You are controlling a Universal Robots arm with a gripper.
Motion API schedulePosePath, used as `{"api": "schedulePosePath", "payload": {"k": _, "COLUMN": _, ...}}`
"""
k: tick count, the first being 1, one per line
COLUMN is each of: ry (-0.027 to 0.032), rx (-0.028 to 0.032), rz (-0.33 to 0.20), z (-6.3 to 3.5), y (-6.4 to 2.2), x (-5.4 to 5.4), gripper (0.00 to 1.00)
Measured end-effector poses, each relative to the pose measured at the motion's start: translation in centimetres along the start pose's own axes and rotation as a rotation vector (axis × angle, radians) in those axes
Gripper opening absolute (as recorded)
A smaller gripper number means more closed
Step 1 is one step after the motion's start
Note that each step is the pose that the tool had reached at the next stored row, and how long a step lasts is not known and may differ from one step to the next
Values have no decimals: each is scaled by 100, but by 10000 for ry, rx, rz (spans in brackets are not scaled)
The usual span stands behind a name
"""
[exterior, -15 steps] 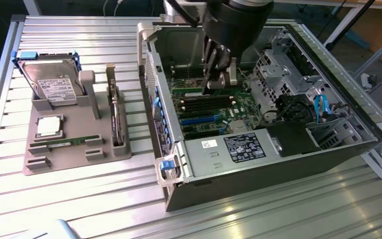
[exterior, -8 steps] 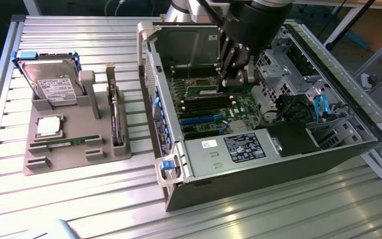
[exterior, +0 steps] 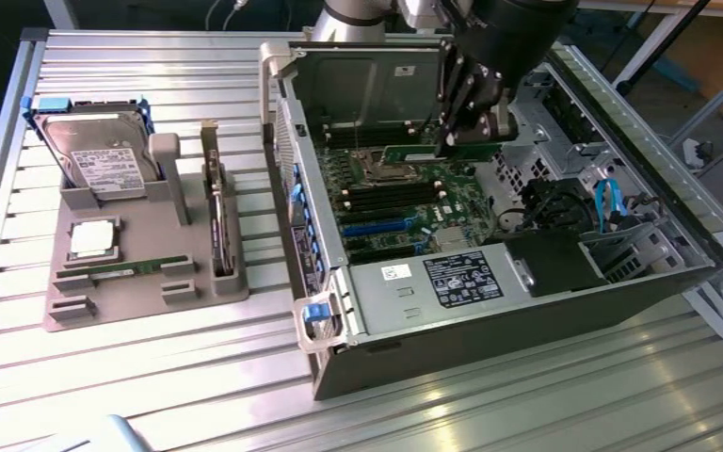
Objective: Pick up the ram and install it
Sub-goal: 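Pick up the ram and move it above insertion slot, then insert the ram into the slot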
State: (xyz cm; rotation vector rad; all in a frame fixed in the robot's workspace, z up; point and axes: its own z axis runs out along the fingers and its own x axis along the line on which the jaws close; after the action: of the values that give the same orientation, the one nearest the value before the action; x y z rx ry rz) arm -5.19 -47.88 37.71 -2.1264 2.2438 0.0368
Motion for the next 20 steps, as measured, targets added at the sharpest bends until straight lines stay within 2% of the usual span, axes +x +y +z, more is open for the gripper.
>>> {"api": "schedulePosePath", "payload": {"k": 6, "ry": -1, "rx": 0, "rz": 0, "z": 47, "y": -192, "x": -182, "gripper": 13}}
{"api": "schedulePosePath", "payload": {"k": 9, "ry": 1, "rx": 0, "rz": 1, "z": 67, "y": -252, "x": -301, "gripper": 13}}
{"api": "schedulePosePath", "payload": {"k": 20, "ry": 0, "rx": 0, "rz": 1, "z": 69, "y": -260, "x": -320, "gripper": 13}}
